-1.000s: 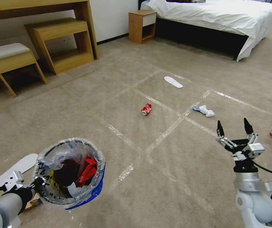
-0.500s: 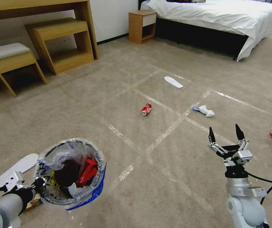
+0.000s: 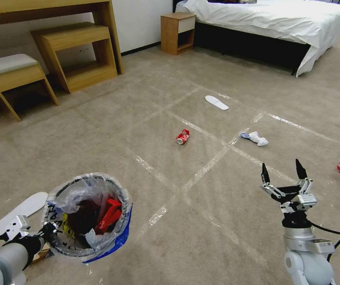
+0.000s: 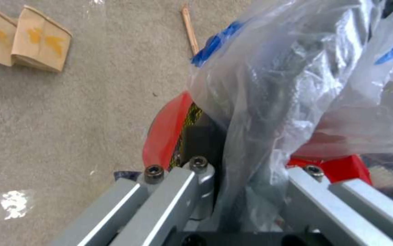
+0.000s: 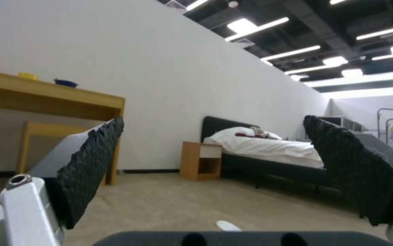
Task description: Pick up the trash bin and place the garbage on the floor into it.
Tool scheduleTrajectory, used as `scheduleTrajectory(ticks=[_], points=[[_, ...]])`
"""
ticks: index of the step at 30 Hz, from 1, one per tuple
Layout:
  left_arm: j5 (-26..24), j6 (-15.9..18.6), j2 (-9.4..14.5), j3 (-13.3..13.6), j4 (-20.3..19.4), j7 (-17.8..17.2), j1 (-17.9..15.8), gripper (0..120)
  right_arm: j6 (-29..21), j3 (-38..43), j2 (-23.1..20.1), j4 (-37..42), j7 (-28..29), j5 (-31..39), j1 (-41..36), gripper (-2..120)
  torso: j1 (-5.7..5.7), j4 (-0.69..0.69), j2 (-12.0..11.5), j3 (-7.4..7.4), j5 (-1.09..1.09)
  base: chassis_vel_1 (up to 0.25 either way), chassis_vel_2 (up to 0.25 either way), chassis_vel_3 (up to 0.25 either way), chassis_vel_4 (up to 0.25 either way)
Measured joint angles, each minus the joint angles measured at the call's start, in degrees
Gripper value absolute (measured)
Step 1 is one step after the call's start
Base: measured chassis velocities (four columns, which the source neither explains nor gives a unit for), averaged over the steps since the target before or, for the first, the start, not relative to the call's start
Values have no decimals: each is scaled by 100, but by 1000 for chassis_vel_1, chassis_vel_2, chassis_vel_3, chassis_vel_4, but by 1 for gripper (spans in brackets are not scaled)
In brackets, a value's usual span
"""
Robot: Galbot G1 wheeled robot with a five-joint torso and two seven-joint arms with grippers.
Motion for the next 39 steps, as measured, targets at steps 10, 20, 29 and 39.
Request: scheduleTrajectory(ticks=[10,20,29,39], points=[[-2,0,23,-9,10,0,-5,0,-2,-68,47,-44,-177,-24,23,100,0,0,0,0,0,0,0,0,0],[2,0,1,-4,3,1,-3,0,4,-95,46,-112,-256,11,56,100,0,0,0,0,0,0,0,0,0],[17,0,-26,12,-3,2,-3,0,13,-119,46,-154,-327,39,85,100,0,0,0,0,0,-19,14,18,-16],[28,0,-12,30,5,7,-13,0,31,-129,58,-202,-385,55,99,100,1,1,0,0,0,-97,103,104,-99]])
